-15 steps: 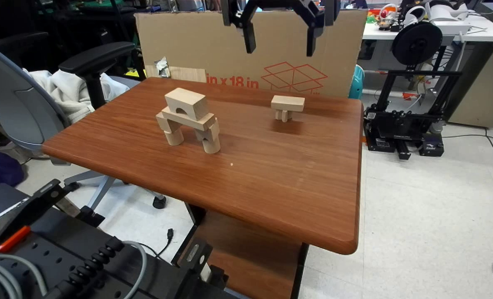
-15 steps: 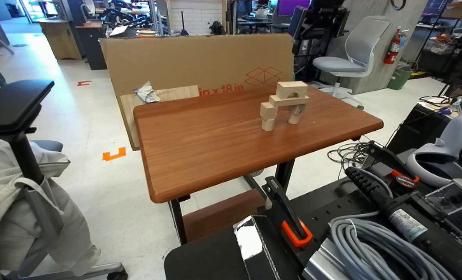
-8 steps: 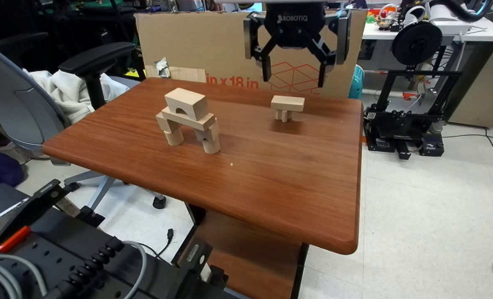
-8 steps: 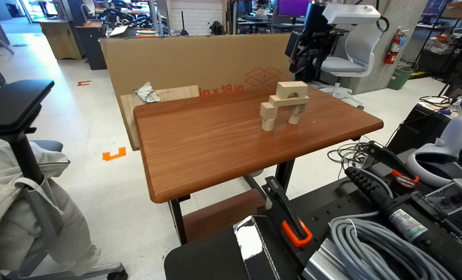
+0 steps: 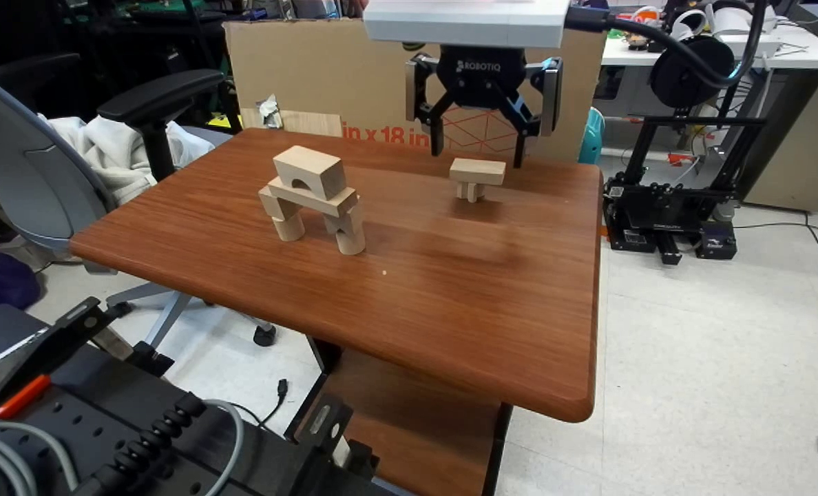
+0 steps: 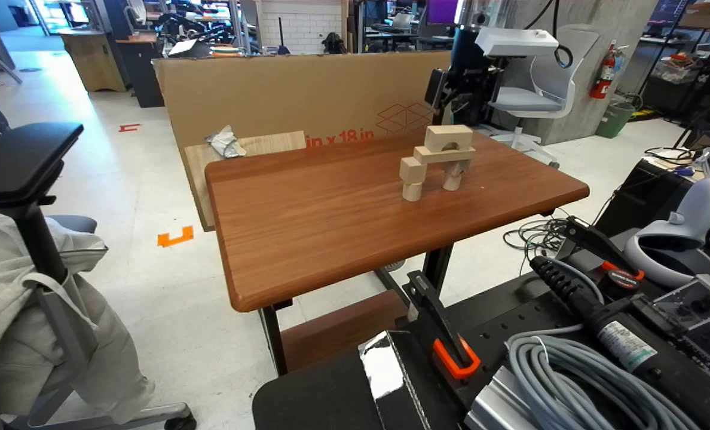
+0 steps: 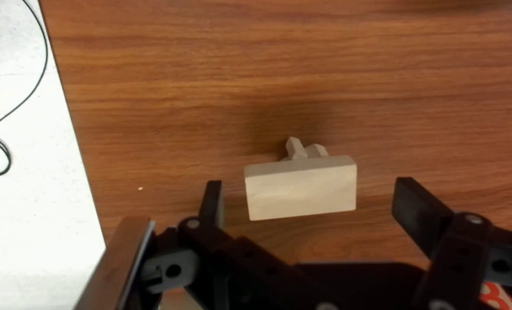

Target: Pick up the rectangular block at the back and put it on top of the stacked blocks at the front.

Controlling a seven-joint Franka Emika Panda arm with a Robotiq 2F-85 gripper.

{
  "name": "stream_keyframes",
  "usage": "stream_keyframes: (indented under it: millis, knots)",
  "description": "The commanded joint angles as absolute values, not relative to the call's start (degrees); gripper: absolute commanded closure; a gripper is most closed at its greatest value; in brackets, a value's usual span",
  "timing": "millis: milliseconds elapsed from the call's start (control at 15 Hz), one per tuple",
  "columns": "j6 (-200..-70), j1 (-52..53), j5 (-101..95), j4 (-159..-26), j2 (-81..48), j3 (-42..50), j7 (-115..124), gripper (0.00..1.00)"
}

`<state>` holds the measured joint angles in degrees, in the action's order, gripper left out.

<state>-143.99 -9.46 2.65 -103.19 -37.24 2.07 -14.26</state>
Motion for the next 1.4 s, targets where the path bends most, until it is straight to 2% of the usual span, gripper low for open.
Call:
stream_keyframes:
  millis: [0,267,333,400,667,933,1333]
  knots:
    - [-139.9,-9.8,2.2,-98.3,-40.0,1.6,-13.2,0.00]
    - [-136.7,-9.2,1.8,-95.1,-42.2,2.0,-12.0,0.00]
    - [-136.2,-9.1,1.7,-94.5,-42.6,2.1,-11.7,0.09]
    - [-135.8,-9.0,1.7,-93.9,-43.0,2.1,-11.4,0.28]
    - [-136.1,-8.7,1.6,-92.6,-43.8,2.2,-10.3,0.57]
    - [-137.9,-8.8,1.9,-96.4,-40.5,1.9,-10.1,0.57]
    - [-141.6,-8.7,5.9,-111.5,-24.9,0.2,-8.6,0.57]
